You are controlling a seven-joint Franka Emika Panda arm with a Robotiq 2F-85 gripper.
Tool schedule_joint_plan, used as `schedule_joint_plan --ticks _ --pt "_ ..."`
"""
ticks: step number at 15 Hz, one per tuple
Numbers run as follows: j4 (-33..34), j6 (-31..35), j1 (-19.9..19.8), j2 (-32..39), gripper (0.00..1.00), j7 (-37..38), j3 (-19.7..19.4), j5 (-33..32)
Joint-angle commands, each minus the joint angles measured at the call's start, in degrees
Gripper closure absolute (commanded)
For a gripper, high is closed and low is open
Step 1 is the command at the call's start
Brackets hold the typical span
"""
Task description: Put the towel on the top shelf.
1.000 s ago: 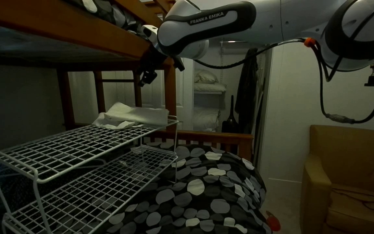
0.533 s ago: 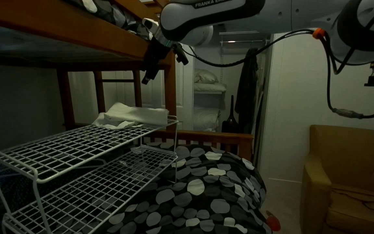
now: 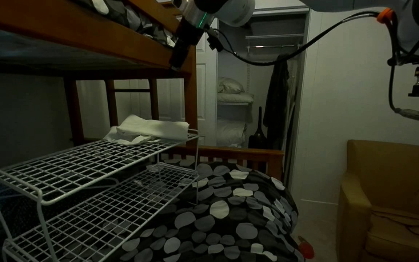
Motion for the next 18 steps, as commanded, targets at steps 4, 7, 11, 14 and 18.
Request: schedule_joint_plan --ticks 4,7,11,14,18 --pt "-7.55 2.64 -0.78 -7.98 0.00 16.02 -2.92 -2.72" --pt "-9.17 0.24 -1.11 -10.45 0.00 20.12 -3.37 -2.05" --pt "-10.46 -5.19 -1.30 -12.78 0.00 24.02 -3.64 -1.45" --pt "-11.20 -9.31 -1.61 -13.85 0.00 24.87 -3.89 0.14" --pt "-8.56 -9.70 -1.31 -11.87 0.00 23.94 -3.72 -0.45"
